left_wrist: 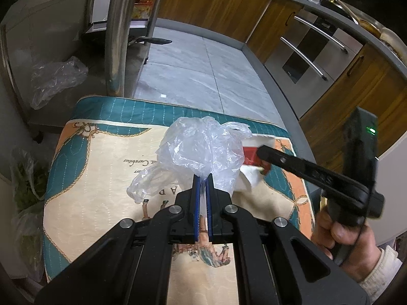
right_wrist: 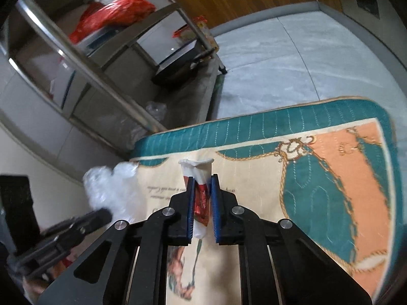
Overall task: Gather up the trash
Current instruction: 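Lift the clear bag and paper cup and carry both over the bin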
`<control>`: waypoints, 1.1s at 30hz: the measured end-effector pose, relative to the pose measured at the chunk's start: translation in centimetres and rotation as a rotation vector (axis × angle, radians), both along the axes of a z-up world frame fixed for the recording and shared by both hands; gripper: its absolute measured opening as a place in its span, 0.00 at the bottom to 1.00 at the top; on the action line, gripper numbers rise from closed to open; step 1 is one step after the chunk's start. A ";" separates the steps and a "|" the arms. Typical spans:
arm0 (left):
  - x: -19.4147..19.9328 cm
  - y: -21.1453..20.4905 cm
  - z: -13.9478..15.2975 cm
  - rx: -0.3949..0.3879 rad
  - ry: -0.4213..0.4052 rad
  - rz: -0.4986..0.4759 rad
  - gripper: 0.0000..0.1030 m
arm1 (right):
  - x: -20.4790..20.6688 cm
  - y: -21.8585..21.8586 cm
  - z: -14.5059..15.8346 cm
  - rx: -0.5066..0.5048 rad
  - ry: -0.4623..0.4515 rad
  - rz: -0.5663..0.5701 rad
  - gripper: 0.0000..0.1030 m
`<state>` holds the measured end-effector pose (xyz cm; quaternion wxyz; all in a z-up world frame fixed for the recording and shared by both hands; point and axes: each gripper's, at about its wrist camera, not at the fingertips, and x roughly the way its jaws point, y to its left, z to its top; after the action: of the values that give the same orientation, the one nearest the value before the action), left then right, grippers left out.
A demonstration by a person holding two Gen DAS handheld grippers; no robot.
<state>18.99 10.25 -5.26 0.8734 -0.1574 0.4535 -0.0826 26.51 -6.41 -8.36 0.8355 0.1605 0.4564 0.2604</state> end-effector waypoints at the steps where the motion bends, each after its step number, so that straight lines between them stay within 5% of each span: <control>1: 0.0 -0.1 0.1 0.000 -0.003 -0.002 0.04 | -0.5 -0.2 0.4 -0.012 -0.006 0.000 0.13; 17: -1.0 -3.6 2.8 0.020 -0.067 -0.054 0.04 | -10.2 -6.4 7.2 -0.079 -0.101 -0.068 0.13; 33: -3.8 -6.3 4.9 0.027 -0.112 -0.105 0.04 | -15.5 -12.3 8.6 -0.068 -0.181 -0.166 0.13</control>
<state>15.18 3.97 -0.34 0.8939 -0.1169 0.4126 -0.1307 11.00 -18.71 0.28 0.8970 0.1450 0.3728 0.1880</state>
